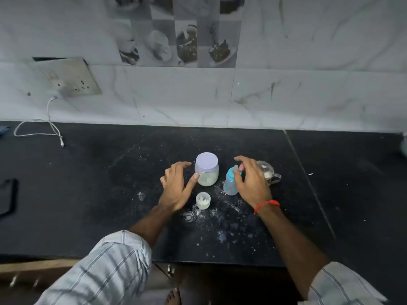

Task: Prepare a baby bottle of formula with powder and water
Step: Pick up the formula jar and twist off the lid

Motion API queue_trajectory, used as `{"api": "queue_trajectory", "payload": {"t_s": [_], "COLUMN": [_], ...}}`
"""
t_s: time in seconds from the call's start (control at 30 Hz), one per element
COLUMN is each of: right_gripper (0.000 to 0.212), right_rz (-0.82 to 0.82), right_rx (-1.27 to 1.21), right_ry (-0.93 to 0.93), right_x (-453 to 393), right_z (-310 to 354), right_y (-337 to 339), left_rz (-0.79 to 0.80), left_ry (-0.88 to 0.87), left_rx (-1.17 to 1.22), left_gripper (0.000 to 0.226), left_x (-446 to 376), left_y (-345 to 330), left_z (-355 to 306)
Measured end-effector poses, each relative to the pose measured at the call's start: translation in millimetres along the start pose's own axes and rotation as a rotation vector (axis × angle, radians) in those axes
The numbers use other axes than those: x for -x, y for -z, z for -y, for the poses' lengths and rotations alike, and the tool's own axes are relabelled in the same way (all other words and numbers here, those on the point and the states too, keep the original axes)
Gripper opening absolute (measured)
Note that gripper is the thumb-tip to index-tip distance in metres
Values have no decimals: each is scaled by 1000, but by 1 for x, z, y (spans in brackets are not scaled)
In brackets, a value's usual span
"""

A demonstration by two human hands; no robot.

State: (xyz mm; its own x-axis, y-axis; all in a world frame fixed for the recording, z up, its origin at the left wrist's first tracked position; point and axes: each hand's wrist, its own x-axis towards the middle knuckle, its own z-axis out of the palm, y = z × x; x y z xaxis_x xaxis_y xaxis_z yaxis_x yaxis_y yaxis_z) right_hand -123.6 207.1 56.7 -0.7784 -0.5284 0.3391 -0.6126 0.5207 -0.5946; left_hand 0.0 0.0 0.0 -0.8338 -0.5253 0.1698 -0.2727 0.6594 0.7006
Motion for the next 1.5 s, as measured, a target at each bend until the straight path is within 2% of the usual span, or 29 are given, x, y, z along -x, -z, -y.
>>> {"api": "queue_trajectory", "payload": {"t_s": [0.13, 0.23, 0.4, 0.5, 0.6, 0.73, 0.8, 0.87, 0.93, 1.03, 1.17, 1.3, 1.37, 1.43, 1.5], "right_gripper": [28, 26, 21, 17, 24, 60, 77, 80, 71, 63, 59, 57, 60, 63, 68], "right_rz": [49, 65, -49, -37, 118, 266, 312, 377, 396, 329, 259, 221, 318, 496, 720], "right_rx": [-18, -23, -172, -227, -207, -144, -152, -112, 5, 88, -90, -232, -226, -240, -361], "right_ry": [-82, -128, -196, -182, -153, -174, -198, -187, -106, 7, 120, 443, 580, 686, 668], "right_x": [9, 11, 0, -5, -10, -10, -13, -18, -25, -29, -24, -23, -31, -39, -44], "right_z": [16, 24, 41, 45, 43, 47, 54, 62, 68, 70, 74, 76, 75, 75, 75], "right_y": [-21, -39, -49, -41, -36, -34, -35, -38, -40, -41, -40, -28, -12, 10, 32], "left_rz": [43, 114, 259, 322, 204, -84, -101, -51, 14, 66, 175, 296, 398, 530, 570], "left_ry": [35, 120, 139, 102, 98, 18, -53, -105, -125, -94, 3, 48, 32, 24, 9], "left_rx": [69, 111, 162, 155, 159, 139, 62, -14, -22, 36, 136, 279, 368, 448, 456], "left_gripper": [48, 73, 119, 113, 102, 100, 95, 93, 93, 94, 110, 129, 134, 136, 136], "left_x": [-3, -24, -66, -81, -81, -48, -28, -12, -1, 12, 22, 29, 30, 28, 26], "left_y": [-11, -16, -31, -43, -42, -11, 5, 13, 18, 29, 62, 81, 86, 93, 102], "left_z": [27, 37, 23, 17, 17, 11, 1, -10, -21, -32, -48, -55, -57, -60, -64]}}
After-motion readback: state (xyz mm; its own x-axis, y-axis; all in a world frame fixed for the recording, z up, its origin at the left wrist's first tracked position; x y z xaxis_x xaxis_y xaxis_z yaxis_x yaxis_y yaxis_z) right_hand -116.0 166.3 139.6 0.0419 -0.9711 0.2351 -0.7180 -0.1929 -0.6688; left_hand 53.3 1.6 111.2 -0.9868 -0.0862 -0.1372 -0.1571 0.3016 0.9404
